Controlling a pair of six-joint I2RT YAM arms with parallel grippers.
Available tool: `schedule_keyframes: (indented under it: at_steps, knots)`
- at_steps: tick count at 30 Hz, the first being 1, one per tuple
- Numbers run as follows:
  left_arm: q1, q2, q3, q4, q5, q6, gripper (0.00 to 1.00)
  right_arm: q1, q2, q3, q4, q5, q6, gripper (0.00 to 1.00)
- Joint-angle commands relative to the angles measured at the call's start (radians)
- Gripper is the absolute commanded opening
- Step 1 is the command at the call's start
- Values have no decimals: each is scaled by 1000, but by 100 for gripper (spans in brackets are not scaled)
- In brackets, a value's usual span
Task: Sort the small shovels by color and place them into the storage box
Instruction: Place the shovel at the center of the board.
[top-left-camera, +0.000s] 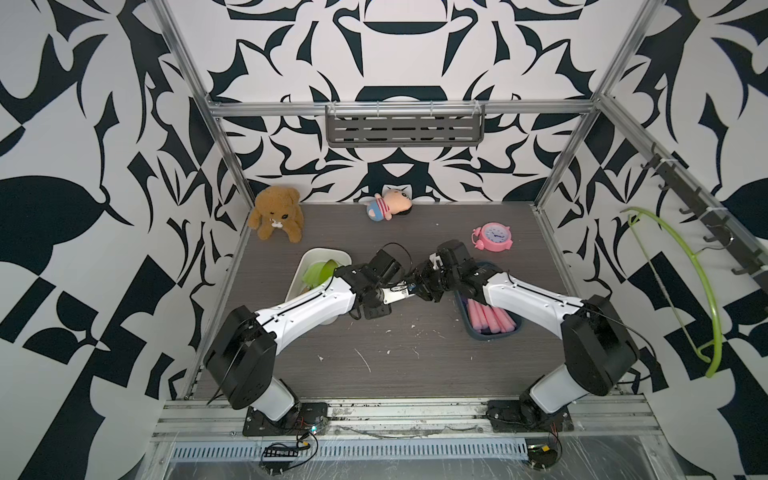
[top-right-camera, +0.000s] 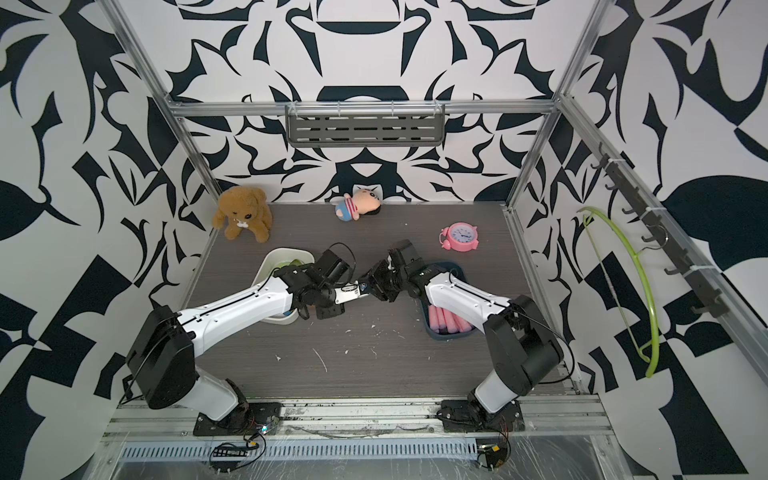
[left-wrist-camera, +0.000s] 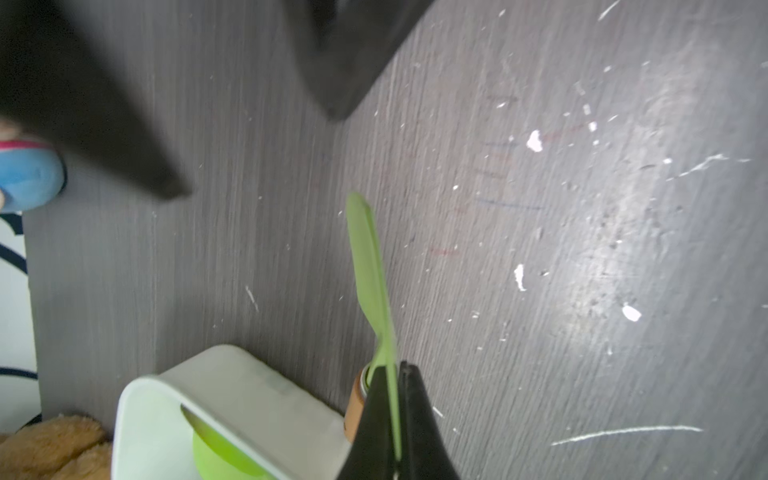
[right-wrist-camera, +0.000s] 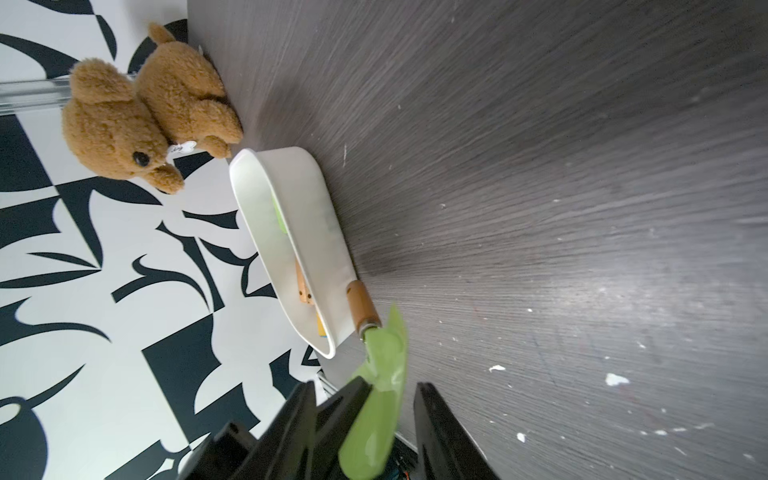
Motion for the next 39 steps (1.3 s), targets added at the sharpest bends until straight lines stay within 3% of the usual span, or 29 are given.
schedule_keyframes:
  at_steps: [1, 9, 22, 39]
  knots:
    - [-14, -22, -4, 43, 22, -6, 0, 16, 4, -10, 133, -71, 65, 43]
    - [-21, -11, 3, 61, -20, -12, 0, 32, 30, -16, 125, -123, 81, 43]
    - [-21, -7, -10, 78, -75, -20, 0, -6, -28, -24, -20, -93, 4, 43]
    - [-21, 14, 29, 71, -119, -46, 0, 21, 16, -32, 57, -121, 54, 42]
